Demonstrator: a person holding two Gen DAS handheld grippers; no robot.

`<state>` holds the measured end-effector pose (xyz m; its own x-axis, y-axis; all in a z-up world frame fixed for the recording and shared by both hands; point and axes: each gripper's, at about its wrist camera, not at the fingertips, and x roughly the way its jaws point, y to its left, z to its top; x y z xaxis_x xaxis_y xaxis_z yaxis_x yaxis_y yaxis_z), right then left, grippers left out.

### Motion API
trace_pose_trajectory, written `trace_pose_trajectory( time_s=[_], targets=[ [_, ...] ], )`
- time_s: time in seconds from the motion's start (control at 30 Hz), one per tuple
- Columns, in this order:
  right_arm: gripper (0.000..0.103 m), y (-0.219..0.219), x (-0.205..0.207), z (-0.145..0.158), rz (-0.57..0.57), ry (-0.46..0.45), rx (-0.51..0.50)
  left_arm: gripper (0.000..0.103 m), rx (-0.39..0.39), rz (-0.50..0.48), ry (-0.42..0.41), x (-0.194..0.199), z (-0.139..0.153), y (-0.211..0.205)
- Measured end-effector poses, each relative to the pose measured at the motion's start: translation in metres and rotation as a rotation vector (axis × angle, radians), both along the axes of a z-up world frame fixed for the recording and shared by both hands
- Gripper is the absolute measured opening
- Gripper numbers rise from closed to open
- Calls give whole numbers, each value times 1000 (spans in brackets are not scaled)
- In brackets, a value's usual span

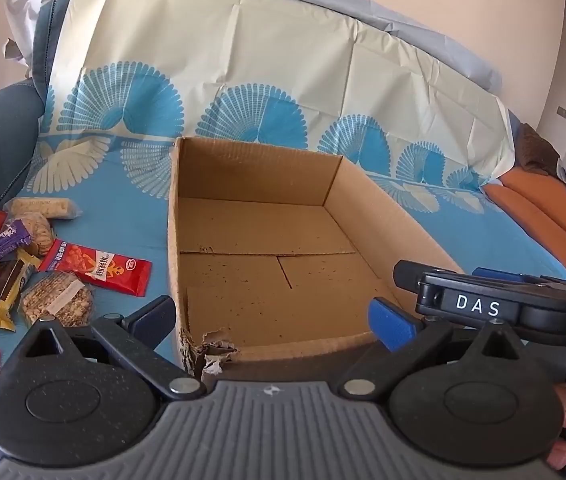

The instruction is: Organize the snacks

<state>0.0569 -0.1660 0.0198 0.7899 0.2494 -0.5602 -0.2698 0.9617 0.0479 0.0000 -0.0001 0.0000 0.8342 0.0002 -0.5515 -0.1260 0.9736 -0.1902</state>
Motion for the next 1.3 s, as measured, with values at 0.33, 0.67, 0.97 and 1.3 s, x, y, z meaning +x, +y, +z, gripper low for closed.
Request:
trace_pose_trajectory(
  time_s=[0.33, 0.67, 0.97, 1.3],
  targets=[
    [92, 2, 1, 1, 9, 4, -4, 102, -13, -12, -5, 1, 2, 0],
    [92, 1, 3, 3, 20, 8, -1, 102, -13, -15, -8, -2, 1, -1],
    [90, 0, 2, 3, 25, 4, 4, 102, -13, -14, 5, -2, 1, -1],
    [84, -1, 2, 6, 33, 3, 7, 100, -11, -15, 7, -2, 1, -3]
  ],
)
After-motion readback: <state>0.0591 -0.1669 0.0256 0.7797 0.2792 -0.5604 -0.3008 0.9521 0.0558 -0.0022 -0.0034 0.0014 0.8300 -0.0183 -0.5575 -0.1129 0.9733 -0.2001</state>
